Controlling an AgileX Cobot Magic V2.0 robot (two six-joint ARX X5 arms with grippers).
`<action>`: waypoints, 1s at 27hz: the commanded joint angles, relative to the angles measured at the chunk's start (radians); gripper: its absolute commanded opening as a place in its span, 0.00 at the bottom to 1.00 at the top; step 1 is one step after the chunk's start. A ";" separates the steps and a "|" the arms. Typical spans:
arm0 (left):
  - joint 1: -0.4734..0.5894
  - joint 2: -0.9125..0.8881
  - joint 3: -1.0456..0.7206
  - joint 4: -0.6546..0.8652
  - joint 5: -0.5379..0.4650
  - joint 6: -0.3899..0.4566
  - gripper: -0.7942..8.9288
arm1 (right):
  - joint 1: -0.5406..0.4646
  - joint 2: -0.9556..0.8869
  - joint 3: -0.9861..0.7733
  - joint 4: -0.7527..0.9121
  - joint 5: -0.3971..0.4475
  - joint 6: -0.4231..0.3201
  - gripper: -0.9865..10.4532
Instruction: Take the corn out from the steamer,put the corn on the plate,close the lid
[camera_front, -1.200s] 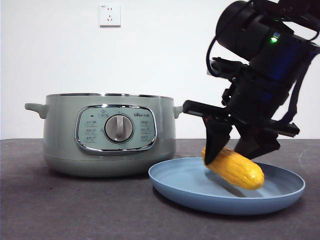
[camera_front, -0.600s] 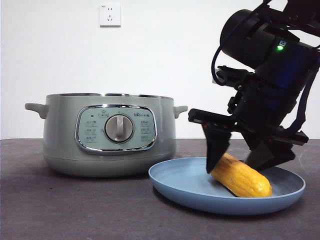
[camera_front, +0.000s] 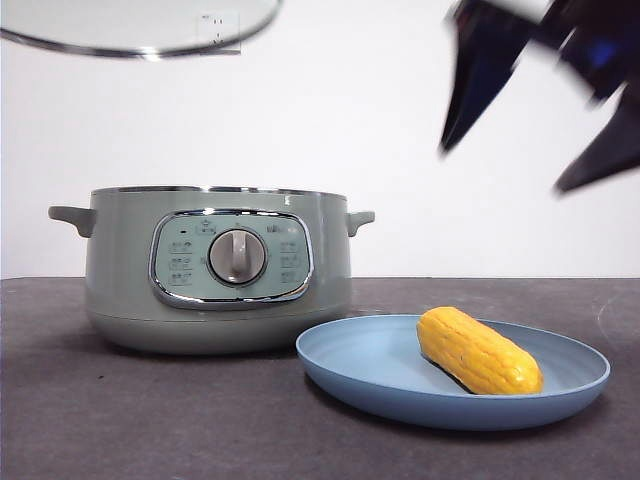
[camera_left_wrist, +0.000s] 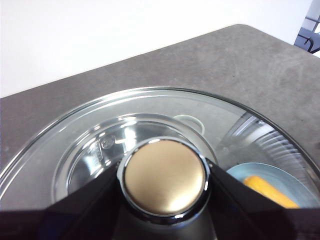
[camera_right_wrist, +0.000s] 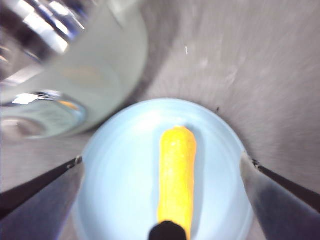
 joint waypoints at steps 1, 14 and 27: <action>0.000 0.084 0.005 0.116 0.006 0.014 0.07 | 0.002 -0.177 -0.005 -0.070 0.003 -0.018 0.59; -0.006 0.372 0.005 0.371 0.002 0.049 0.07 | 0.002 -0.518 -0.005 -0.211 -0.002 -0.018 0.58; -0.014 0.509 0.005 0.489 -0.003 0.064 0.07 | 0.003 -0.512 -0.005 -0.227 -0.028 -0.017 0.58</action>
